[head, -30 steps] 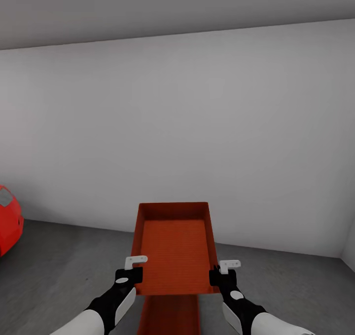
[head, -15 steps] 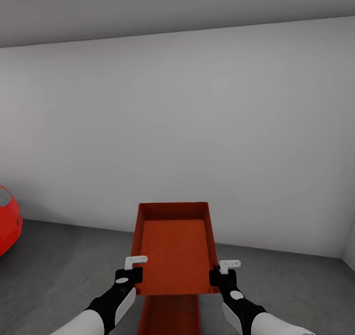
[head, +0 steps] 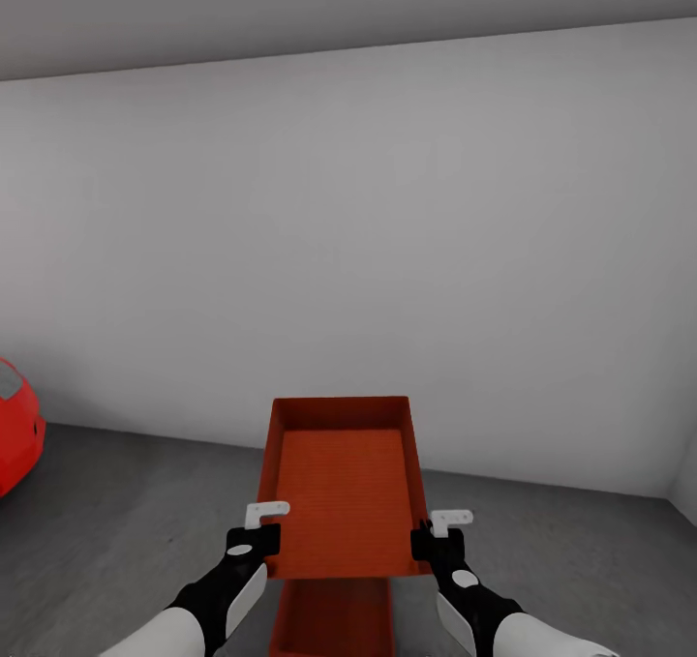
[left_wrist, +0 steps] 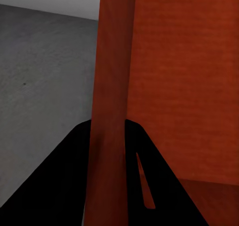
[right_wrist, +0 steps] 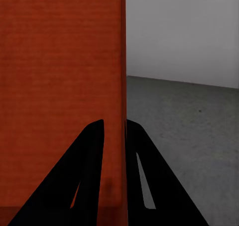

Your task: Move the two storage containers from the living room to the garage. In the garage, place one container on the floor and stack the other container on top of it (either order is fine).

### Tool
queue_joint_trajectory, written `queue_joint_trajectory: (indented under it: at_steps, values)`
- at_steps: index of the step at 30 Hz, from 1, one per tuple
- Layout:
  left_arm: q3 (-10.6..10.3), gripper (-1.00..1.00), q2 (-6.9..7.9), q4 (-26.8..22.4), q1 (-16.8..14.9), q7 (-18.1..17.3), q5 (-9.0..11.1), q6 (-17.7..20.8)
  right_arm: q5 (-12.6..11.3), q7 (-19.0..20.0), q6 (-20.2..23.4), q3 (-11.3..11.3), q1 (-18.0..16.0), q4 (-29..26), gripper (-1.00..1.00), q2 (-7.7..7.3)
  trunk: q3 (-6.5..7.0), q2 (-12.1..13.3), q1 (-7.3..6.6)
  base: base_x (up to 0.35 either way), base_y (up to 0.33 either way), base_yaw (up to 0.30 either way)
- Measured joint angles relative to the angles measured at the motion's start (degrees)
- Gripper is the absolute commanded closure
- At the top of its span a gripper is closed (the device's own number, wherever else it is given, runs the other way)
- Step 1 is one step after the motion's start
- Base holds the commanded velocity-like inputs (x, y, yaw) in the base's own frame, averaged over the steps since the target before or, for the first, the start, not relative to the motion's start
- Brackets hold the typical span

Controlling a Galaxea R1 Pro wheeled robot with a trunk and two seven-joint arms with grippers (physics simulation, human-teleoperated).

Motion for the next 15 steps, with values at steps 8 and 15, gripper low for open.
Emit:
queue_joint_trajectory:
  at_steps: [8,15]
  values:
    - [0.0,1.0,-0.01,0.0,0.0,0.0,0.0,0.0,0.0,0.0,0.0,0.0,0.0,0.0,1.0,-0.01,-0.72,0.0,0.0,0.0,0.0,0.0]
    - [0.0,1.0,-0.02,0.0,0.0,0.0,0.0,0.0,0.0,0.0,0.0,0.0,0.0,0.0,1.0,-0.02,-1.35,0.0,0.0,0.0,0.0,0.0]
